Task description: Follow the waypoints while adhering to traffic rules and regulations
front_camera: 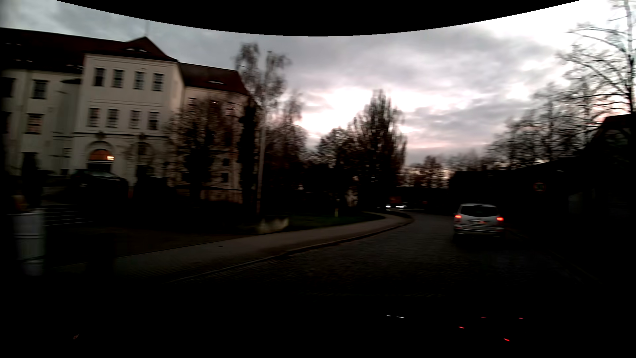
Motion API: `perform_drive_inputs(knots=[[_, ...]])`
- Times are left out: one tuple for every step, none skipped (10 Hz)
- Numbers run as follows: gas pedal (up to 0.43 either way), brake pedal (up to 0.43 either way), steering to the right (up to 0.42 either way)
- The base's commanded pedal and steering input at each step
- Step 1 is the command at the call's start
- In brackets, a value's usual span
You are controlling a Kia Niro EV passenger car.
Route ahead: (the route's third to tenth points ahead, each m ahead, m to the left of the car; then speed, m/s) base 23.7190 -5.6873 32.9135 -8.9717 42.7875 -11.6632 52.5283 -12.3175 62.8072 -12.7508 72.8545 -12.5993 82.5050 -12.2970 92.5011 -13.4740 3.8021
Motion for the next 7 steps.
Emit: perform_drive_inputs(knots=[[0.098, 0.000, 0.486], [0.098, 0.000, 0.448], [0.098, 0.000, 0.413], [0.098, 0.000, 0.391], [0.098, 0.000, 0.360], [0.098, 0.000, 0.329], [0.110, 0.000, 0.305]])
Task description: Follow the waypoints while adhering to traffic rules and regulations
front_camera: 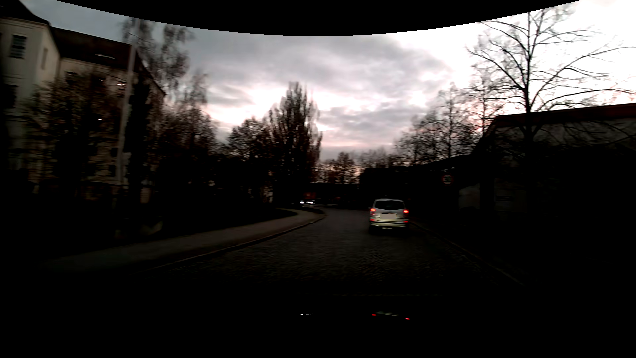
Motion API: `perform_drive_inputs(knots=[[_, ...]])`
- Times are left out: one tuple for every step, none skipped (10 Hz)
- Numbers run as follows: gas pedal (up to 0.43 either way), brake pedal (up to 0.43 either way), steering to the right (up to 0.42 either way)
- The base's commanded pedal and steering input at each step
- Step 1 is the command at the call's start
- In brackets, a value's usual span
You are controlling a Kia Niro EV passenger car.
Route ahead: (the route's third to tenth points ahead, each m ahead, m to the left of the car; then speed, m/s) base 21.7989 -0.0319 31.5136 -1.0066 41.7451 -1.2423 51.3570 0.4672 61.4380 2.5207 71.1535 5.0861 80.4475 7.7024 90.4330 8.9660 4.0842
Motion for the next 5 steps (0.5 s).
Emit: perform_drive_inputs(knots=[[0.110, 0.000, 0.284], [0.110, 0.000, 0.253], [0.110, 0.000, 0.225], [0.110, 0.000, 0.201], [0.110, 0.000, 0.174]])
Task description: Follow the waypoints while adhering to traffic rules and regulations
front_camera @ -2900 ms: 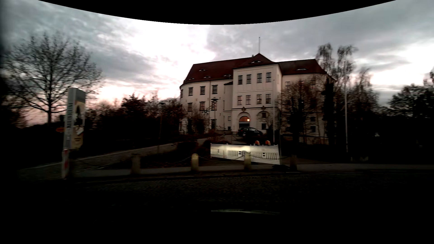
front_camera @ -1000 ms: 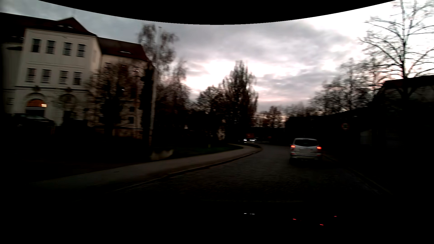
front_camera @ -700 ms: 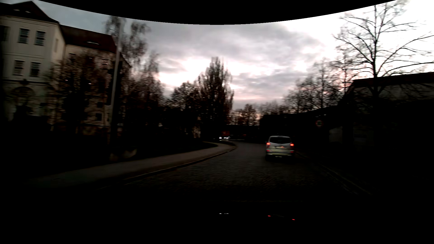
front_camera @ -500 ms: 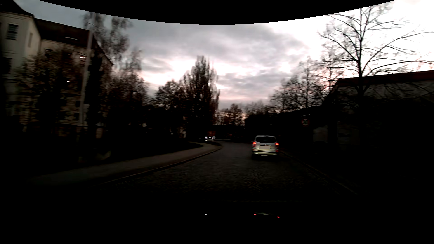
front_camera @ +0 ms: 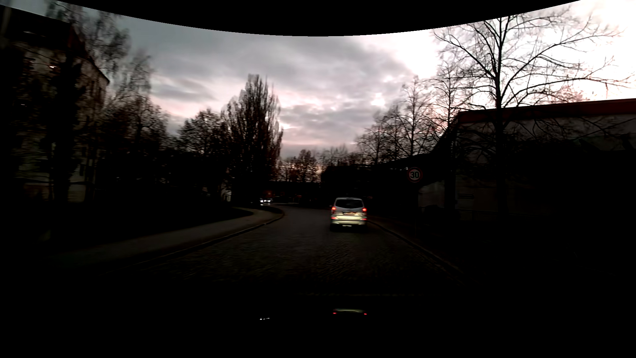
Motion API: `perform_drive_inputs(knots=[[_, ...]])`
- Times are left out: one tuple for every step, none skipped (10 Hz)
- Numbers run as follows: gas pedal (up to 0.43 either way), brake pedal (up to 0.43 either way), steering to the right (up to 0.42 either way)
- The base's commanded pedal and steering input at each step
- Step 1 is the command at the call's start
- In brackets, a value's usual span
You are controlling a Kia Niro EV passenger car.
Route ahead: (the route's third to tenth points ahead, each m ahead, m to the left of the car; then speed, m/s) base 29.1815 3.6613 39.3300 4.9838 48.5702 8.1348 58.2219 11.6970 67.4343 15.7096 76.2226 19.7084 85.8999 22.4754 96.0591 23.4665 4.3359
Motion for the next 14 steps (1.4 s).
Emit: perform_drive_inputs(knots=[[0.110, 0.000, 0.147], [0.118, 0.000, 0.127], [0.118, 0.000, 0.105], [0.138, 0.000, 0.083], [0.138, 0.000, 0.072], [0.138, 0.000, 0.058], [0.138, 0.000, 0.044], [0.138, 0.000, 0.023], [0.138, 0.000, 0.011], [0.138, 0.000, 0.010], [0.138, 0.000, 0.007], [0.138, 0.000, -0.003], [0.130, 0.000, -0.013], [0.130, 0.000, -0.016]])
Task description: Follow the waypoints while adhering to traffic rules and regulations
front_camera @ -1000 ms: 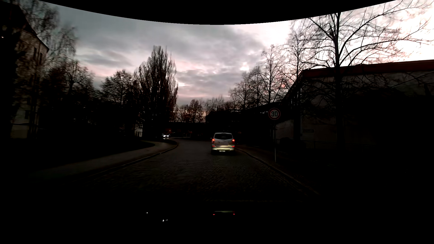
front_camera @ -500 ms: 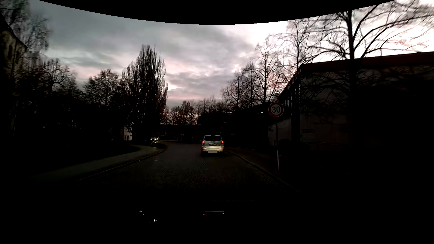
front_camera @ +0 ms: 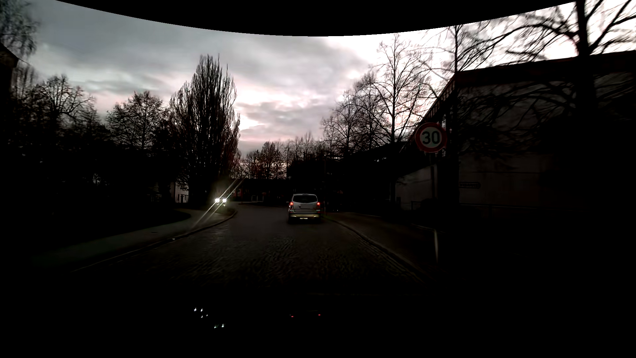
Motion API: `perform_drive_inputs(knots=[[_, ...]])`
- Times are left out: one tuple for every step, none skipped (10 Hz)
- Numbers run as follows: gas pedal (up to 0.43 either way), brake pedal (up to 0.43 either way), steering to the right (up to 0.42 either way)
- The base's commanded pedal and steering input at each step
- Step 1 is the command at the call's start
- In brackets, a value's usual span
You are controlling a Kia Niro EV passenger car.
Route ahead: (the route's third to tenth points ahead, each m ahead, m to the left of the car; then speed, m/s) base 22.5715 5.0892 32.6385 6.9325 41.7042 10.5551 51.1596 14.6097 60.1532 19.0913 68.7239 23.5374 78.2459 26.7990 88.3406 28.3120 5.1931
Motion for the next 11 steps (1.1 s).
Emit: perform_drive_inputs(knots=[[0.118, 0.000, -0.019], [0.118, 0.000, -0.026], [0.118, 0.000, -0.036], [0.118, 0.000, -0.048], [0.118, 0.000, -0.050], [0.118, 0.000, -0.053], [0.118, 0.000, -0.056], [0.118, 0.000, -0.057], [0.118, 0.000, -0.057], [0.118, 0.000, -0.057], [0.118, 0.000, -0.057]])
